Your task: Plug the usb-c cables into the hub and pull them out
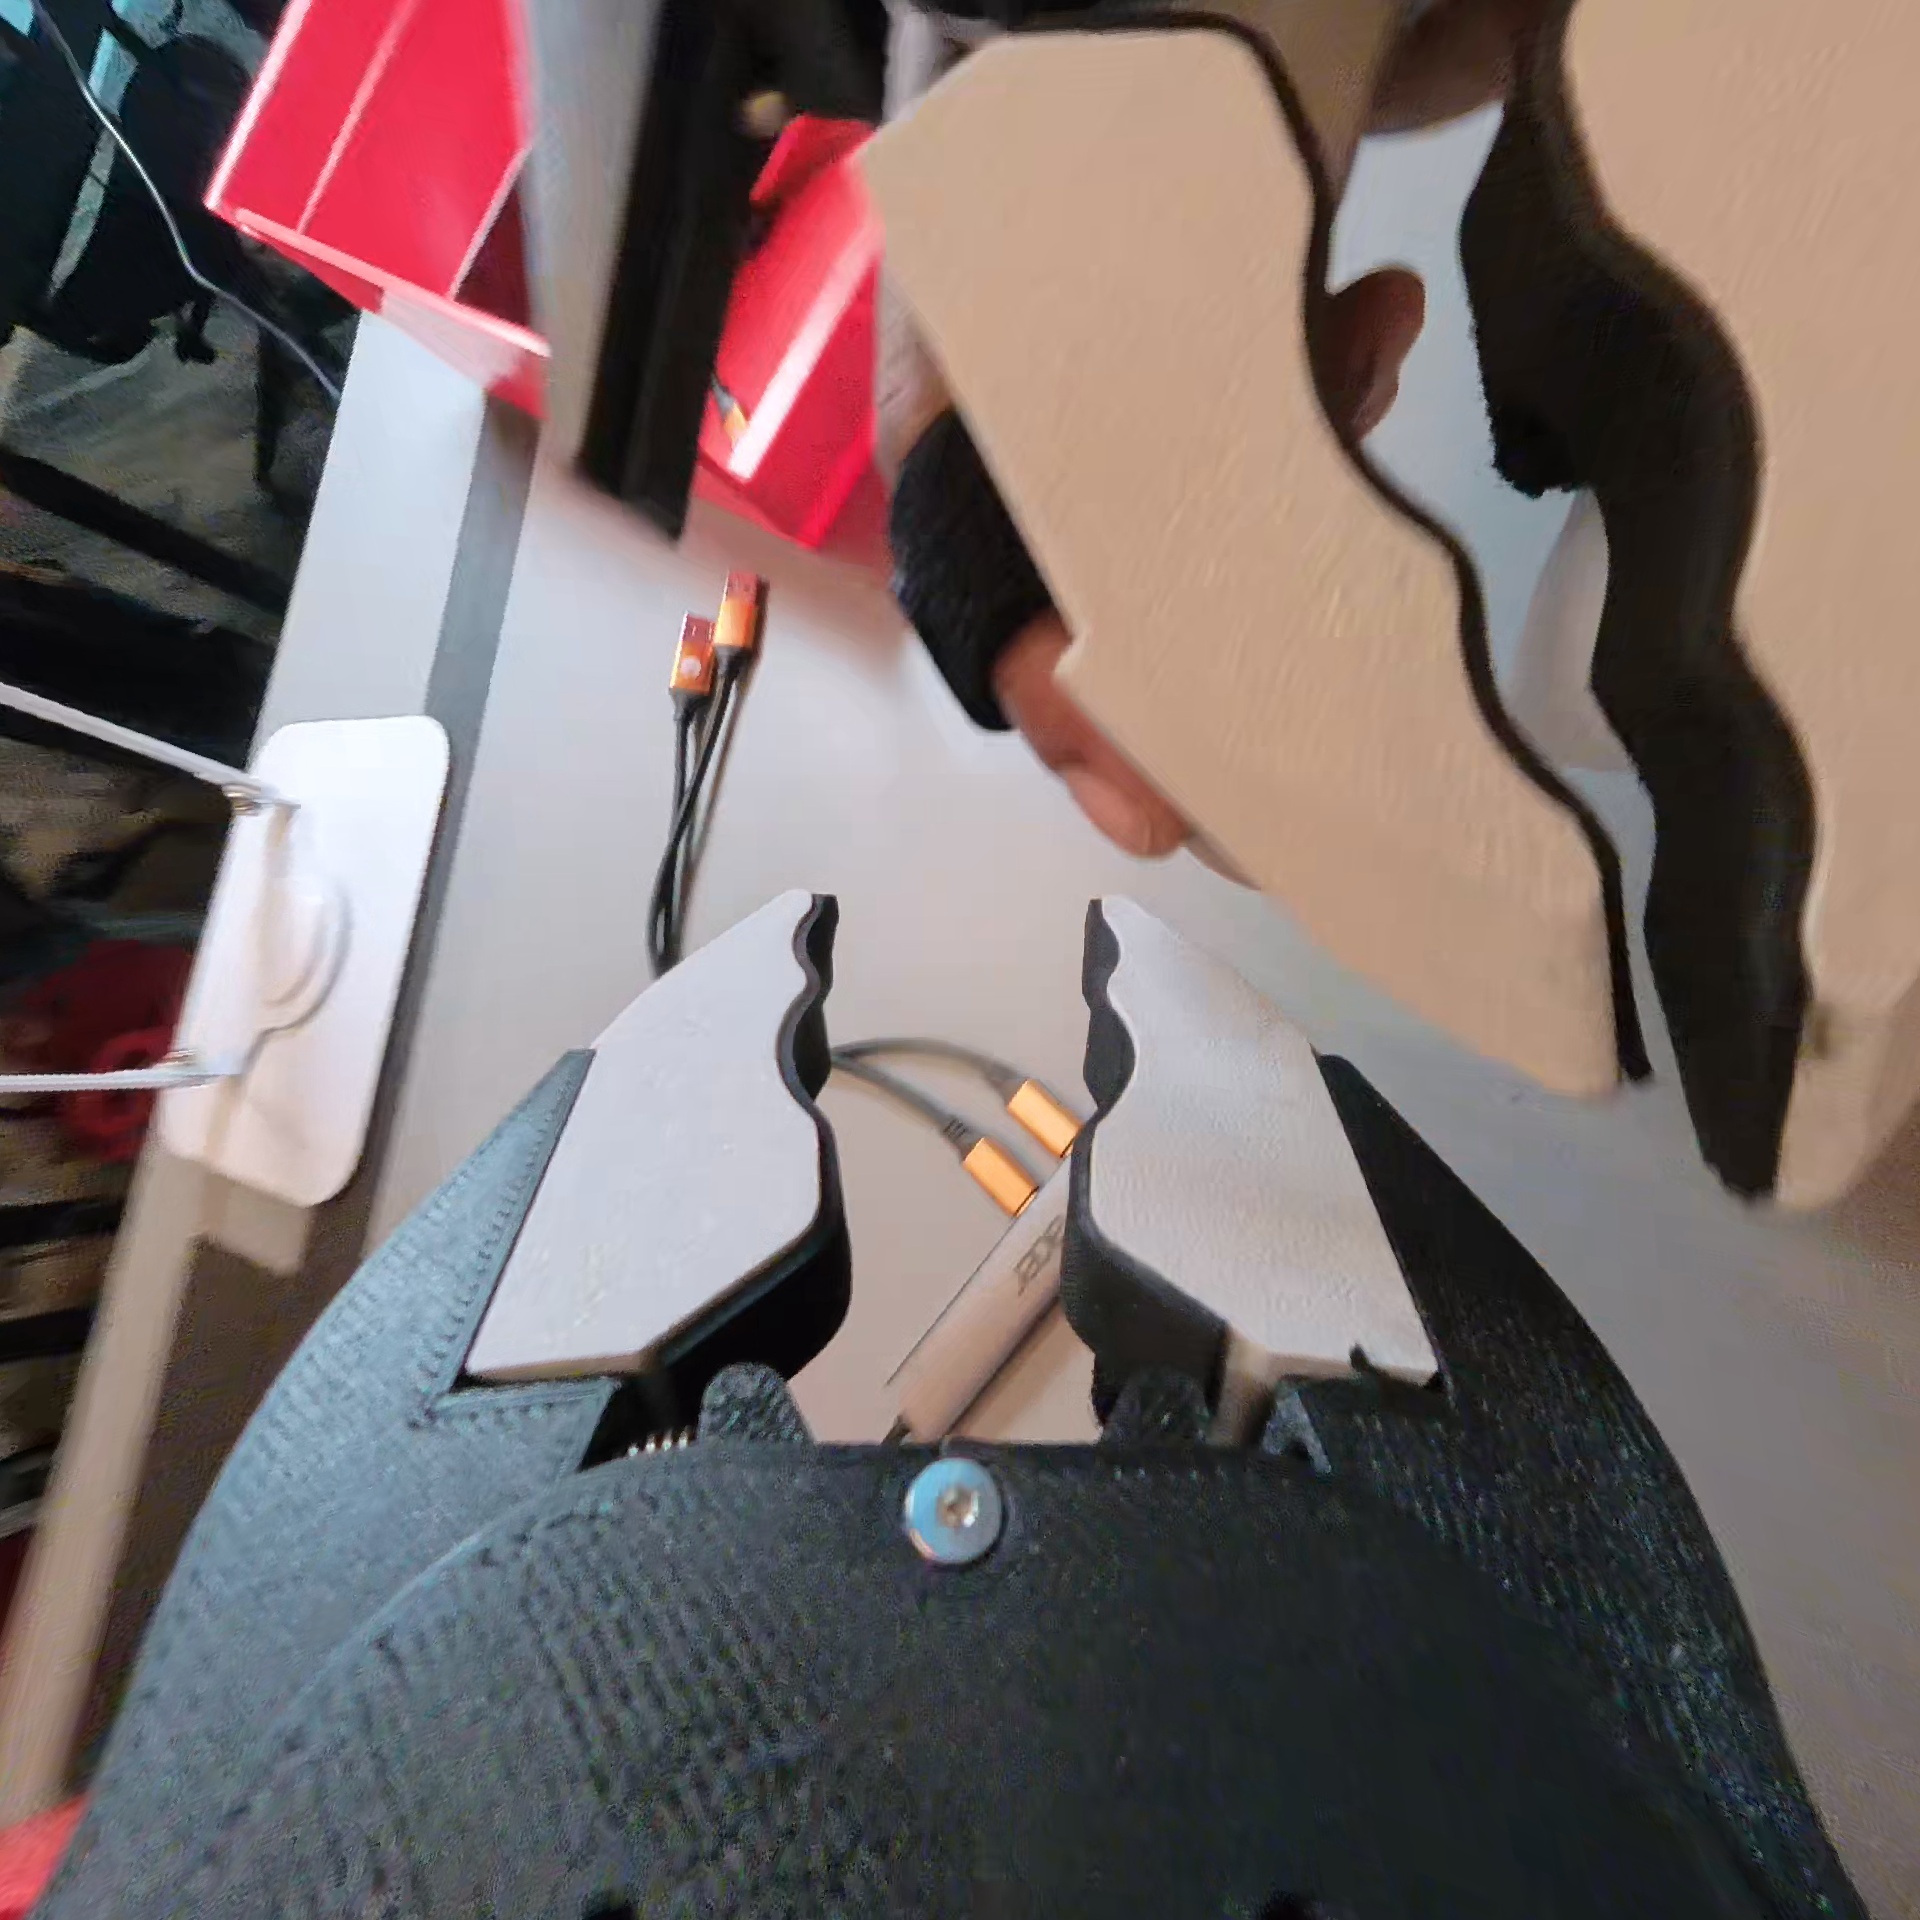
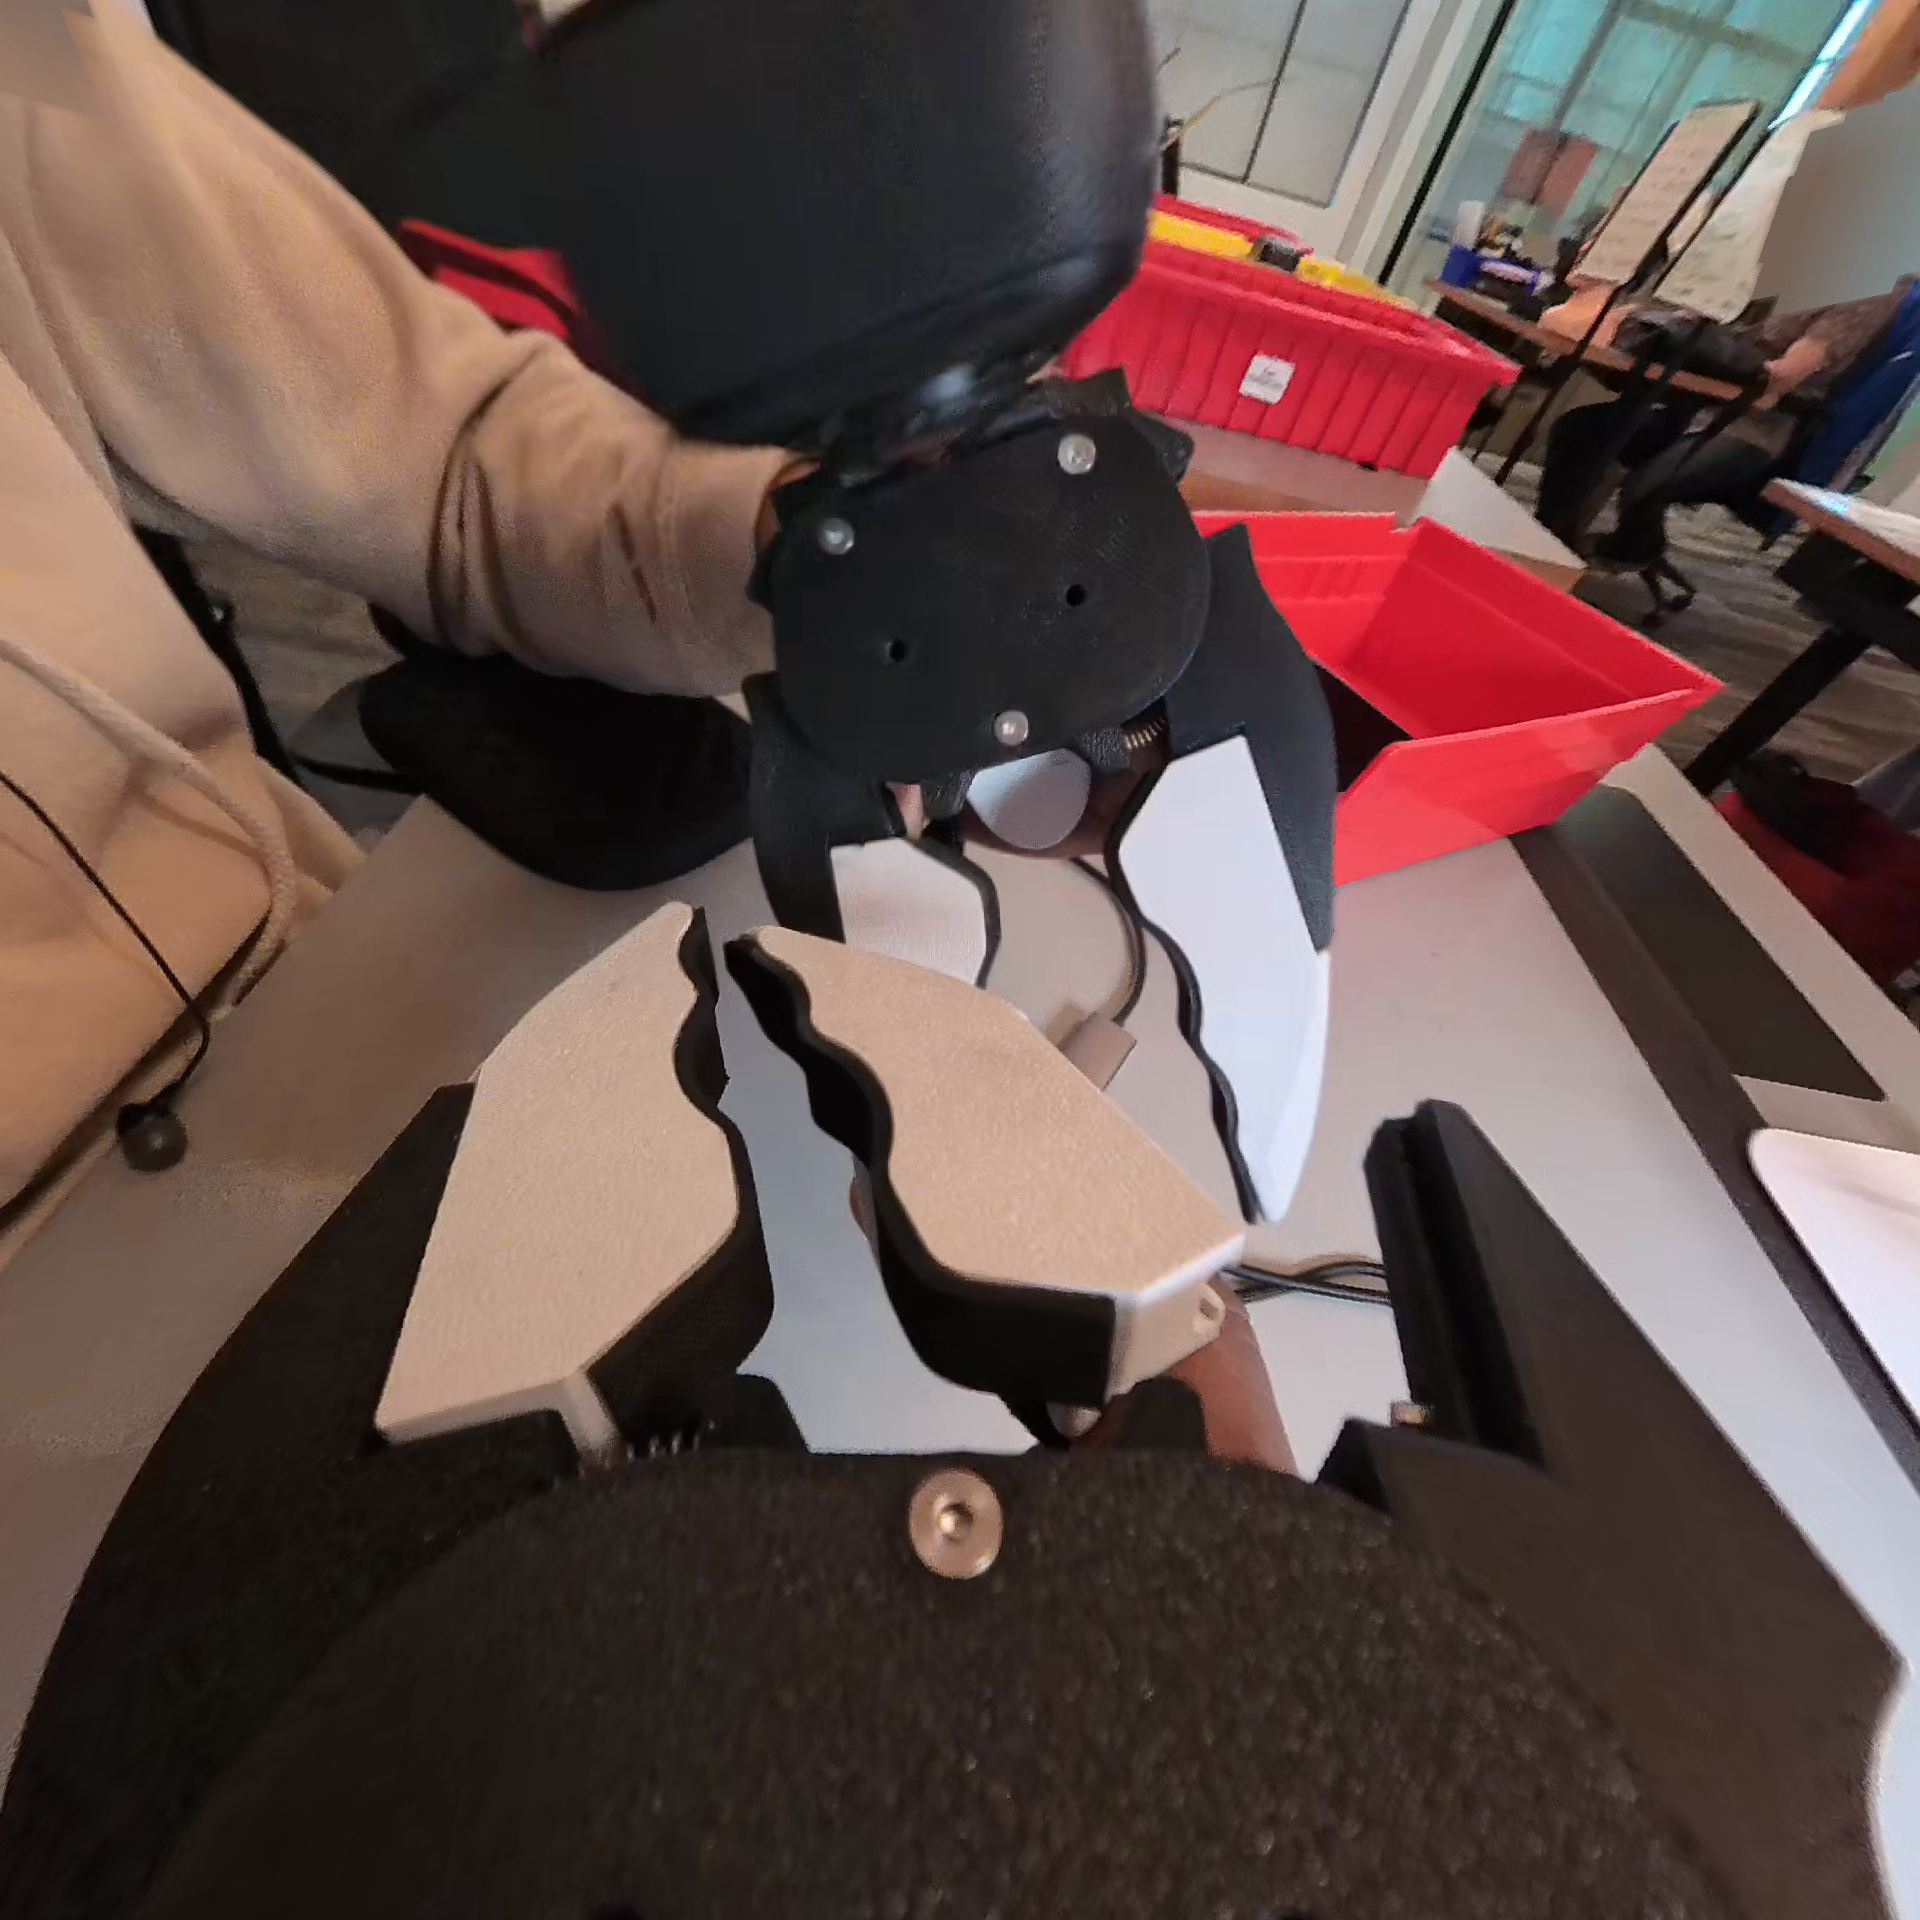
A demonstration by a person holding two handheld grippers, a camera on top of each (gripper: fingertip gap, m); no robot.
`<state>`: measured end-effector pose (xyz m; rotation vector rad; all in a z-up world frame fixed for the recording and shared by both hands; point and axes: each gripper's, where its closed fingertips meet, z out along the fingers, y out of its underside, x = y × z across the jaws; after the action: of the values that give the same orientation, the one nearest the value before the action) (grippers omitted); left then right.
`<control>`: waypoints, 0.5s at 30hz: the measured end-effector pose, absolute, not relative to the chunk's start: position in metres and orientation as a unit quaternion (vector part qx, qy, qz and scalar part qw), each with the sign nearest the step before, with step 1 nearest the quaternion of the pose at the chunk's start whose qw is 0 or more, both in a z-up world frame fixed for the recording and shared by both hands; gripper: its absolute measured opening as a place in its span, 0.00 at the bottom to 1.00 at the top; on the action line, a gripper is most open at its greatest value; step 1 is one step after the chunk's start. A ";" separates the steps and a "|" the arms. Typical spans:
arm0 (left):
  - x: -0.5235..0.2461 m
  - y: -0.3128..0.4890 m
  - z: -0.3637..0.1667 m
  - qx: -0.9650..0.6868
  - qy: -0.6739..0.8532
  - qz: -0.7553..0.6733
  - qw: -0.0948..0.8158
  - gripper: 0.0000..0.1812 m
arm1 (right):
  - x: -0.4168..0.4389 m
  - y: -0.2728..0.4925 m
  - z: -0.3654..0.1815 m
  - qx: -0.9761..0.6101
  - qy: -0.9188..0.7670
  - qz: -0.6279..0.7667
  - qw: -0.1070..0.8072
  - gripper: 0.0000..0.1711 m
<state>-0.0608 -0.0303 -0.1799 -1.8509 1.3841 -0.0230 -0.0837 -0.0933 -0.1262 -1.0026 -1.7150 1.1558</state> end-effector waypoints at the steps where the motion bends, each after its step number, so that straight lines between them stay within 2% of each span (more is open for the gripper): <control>1: -0.060 -0.030 -0.176 -0.735 0.532 -0.047 0.418 0.26 | -0.082 -0.090 -0.122 -0.402 -0.672 0.460 0.418 0.50; 9: -0.083 -0.025 -0.142 -0.720 0.363 -0.266 0.529 0.28 | -0.063 -0.090 -0.106 -0.410 -0.623 0.494 0.447 0.55; 15: -0.098 -0.040 -0.144 -0.718 0.325 -0.276 0.550 0.28 | -0.057 -0.096 -0.088 -0.410 -0.575 0.547 0.449 0.57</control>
<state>-0.0981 -0.0400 -0.1435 -1.6991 0.7702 -0.6534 -0.0566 -0.0958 -0.0877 -1.0144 -1.4226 1.3531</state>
